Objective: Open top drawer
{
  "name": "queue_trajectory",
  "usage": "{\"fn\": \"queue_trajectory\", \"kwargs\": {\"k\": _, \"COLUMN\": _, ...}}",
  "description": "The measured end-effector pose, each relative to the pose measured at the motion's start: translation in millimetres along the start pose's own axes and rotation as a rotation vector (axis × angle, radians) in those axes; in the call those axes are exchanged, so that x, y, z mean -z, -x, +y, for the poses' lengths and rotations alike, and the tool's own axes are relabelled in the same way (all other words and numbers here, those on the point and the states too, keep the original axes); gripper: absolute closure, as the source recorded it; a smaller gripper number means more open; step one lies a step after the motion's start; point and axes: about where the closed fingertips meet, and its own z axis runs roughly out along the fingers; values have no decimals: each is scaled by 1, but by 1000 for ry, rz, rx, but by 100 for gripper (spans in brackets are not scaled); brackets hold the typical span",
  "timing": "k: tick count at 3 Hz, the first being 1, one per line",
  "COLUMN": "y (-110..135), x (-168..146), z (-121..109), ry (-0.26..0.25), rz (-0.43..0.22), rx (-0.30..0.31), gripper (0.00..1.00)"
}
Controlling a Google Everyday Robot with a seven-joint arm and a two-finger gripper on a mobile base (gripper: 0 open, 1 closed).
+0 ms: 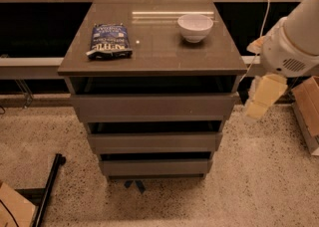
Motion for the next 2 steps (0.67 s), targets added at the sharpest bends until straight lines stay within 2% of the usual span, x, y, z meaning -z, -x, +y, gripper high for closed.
{"fn": "queue_trajectory", "kwargs": {"k": 1, "y": 5, "x": -30, "z": -8, "ry": 16, "rz": -43, "rx": 5, "gripper": 0}}
{"fn": "queue_trajectory", "kwargs": {"k": 2, "y": 9, "x": -69, "z": -23, "ry": 7, "rz": -108, "rx": 6, "gripper": 0}}
